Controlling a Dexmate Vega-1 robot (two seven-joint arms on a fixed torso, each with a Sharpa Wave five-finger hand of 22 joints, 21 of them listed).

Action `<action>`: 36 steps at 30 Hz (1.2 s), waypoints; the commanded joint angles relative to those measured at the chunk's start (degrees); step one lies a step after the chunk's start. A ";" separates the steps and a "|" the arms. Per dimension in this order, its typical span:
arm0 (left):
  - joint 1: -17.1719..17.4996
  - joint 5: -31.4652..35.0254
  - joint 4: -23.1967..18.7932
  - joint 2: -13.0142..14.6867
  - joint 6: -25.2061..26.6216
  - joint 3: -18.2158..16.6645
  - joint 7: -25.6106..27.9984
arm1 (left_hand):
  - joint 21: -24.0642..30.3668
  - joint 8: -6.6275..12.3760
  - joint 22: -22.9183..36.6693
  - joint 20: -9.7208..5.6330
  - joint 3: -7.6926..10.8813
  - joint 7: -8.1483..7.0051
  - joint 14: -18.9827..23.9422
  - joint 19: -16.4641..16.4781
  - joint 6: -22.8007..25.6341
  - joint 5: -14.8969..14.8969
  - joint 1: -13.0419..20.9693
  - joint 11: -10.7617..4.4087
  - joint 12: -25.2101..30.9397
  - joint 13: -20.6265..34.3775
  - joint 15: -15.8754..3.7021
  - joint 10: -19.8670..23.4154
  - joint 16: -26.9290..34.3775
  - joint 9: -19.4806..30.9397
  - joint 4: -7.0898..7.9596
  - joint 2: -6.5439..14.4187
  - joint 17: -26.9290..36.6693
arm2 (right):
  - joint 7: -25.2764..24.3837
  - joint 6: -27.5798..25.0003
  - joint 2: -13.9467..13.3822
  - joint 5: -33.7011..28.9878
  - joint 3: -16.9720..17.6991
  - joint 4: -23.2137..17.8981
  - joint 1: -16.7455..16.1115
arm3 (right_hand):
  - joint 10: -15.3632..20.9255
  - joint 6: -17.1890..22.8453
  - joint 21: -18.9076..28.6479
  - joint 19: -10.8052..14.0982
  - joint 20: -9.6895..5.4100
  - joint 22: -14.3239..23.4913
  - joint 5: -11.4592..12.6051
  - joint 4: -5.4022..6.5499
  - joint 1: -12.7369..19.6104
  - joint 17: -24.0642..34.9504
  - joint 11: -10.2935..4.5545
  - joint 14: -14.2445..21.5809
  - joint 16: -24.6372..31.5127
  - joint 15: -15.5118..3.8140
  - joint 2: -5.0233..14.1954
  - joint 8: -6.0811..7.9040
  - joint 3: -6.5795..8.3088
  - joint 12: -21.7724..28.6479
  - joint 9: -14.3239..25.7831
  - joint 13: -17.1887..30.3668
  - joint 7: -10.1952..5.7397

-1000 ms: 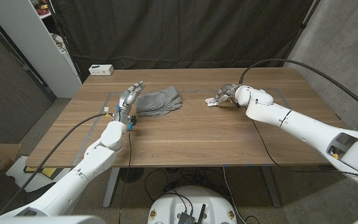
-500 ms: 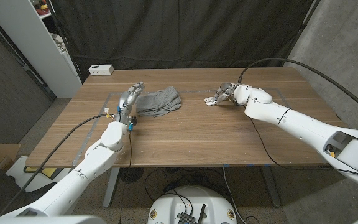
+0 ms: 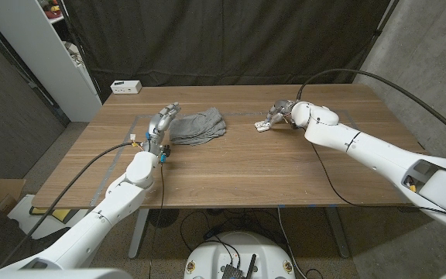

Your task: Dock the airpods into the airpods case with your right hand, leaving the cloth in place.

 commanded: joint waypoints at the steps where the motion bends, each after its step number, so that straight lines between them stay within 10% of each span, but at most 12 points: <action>1: 0.64 -0.39 -0.73 0.46 0.45 -0.49 0.23 | 0.06 -0.02 0.24 0.44 0.07 -0.29 -0.19 -0.06 0.05 0.56 -0.02 0.05 -0.07 0.03 0.10 0.13 0.18 0.14 -0.21 0.08 0.09 | 1.66 1.10 1.09 0.54 -1.24 3.00 1.34 | -0.14 0.27 0.19 0.60 0.14 0.11 -0.23 -0.38 0.01 0.08 0.32 0.37 0.33 -5.91 0.58 0.05 -0.04 0.15 0.11 0.14 0.26; 36: -0.22 -0.72 0.77 -0.37 0.04 0.24 -0.40 | 0.14 -0.06 0.25 0.66 0.00 -0.39 -0.19 0.00 0.04 0.58 0.05 0.01 -0.05 0.00 0.07 0.13 0.19 0.15 -0.20 0.10 0.09 | -0.02 2.00 1.54 3.25 0.38 3.50 0.75 | 0.68 -1.63 0.60 2.45 0.97 0.10 -0.28 -1.01 0.94 0.00 1.35 1.80 0.74 -5.62 0.49 -1.16 0.07 0.46 0.00 -0.12 0.99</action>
